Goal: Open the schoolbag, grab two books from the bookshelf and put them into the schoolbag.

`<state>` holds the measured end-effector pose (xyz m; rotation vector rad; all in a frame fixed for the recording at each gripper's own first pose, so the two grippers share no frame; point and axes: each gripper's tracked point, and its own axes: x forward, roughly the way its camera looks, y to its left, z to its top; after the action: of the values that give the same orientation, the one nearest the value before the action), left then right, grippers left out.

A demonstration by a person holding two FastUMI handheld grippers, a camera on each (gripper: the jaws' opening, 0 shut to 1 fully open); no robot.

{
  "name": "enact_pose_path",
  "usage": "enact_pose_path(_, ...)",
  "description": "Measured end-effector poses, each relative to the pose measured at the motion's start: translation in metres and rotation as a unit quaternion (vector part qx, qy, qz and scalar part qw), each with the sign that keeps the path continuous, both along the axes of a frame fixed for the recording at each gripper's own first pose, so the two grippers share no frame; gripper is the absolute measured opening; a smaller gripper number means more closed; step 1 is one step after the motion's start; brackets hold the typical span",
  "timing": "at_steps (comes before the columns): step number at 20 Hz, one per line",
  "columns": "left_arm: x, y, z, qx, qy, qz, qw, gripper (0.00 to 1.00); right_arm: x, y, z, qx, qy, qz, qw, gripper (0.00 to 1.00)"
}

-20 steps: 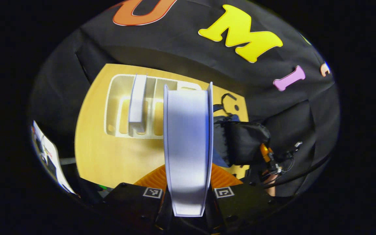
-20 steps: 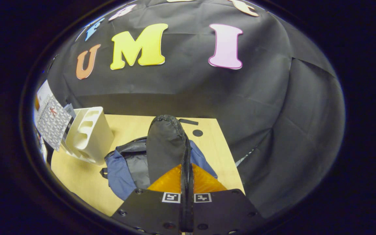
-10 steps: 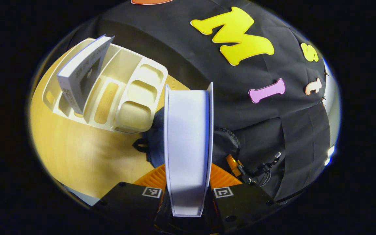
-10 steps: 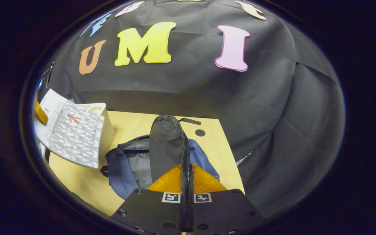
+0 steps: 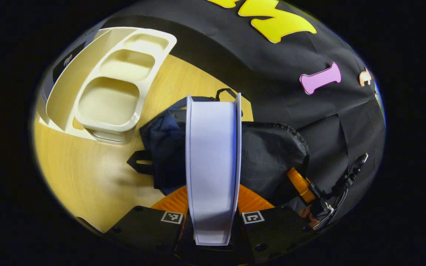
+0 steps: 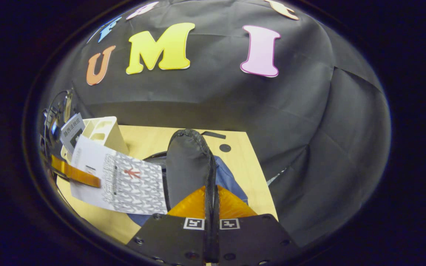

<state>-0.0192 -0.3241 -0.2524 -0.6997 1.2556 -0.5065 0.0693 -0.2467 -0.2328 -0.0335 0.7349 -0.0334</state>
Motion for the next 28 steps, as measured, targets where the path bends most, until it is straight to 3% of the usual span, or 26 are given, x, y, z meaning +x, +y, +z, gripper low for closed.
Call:
enact_pose_path(4, -0.007, -0.024, -0.013, -0.037, 0.026, 0.008, 0.999, 0.44, 0.000, -0.006, 0.004, -0.002, -0.002, 0.000, 1.000, 0.00)
enact_pose_path(17, 0.008, -0.105, -0.036, -0.135, 0.007, 0.001, 0.991, 0.43, 0.003, -0.016, 0.030, -0.029, -0.018, 0.009, 0.999, 0.00)
enact_pose_path(20, 0.012, -0.121, -0.056, -0.175, 0.053, 0.024, 0.983, 0.44, 0.007, -0.012, 0.028, -0.029, -0.016, 0.015, 0.999, 0.00)
enact_pose_path(23, 0.006, -0.131, -0.079, -0.180, 0.090, 0.020, 0.979, 0.47, 0.008, -0.004, 0.024, -0.025, -0.012, 0.025, 0.999, 0.00)
enact_pose_path(24, 0.002, -0.132, -0.088, -0.171, 0.097, 0.012, 0.981, 0.44, 0.009, -0.002, 0.023, -0.026, -0.012, 0.027, 0.999, 0.00)
enact_pose_path(25, -0.002, -0.133, -0.093, -0.166, 0.104, 0.004, 0.981, 0.57, 0.009, -0.001, 0.022, -0.026, -0.010, 0.029, 0.999, 0.00)
enact_pose_path(27, -0.006, -0.129, -0.104, -0.128, 0.128, -0.007, 0.983, 0.67, 0.009, 0.000, 0.019, -0.023, -0.007, 0.028, 0.999, 0.00)
enact_pose_path(28, -0.013, -0.125, -0.114, -0.097, 0.146, -0.017, 0.984, 0.84, 0.009, 0.002, 0.017, -0.022, -0.006, 0.028, 0.999, 0.00)
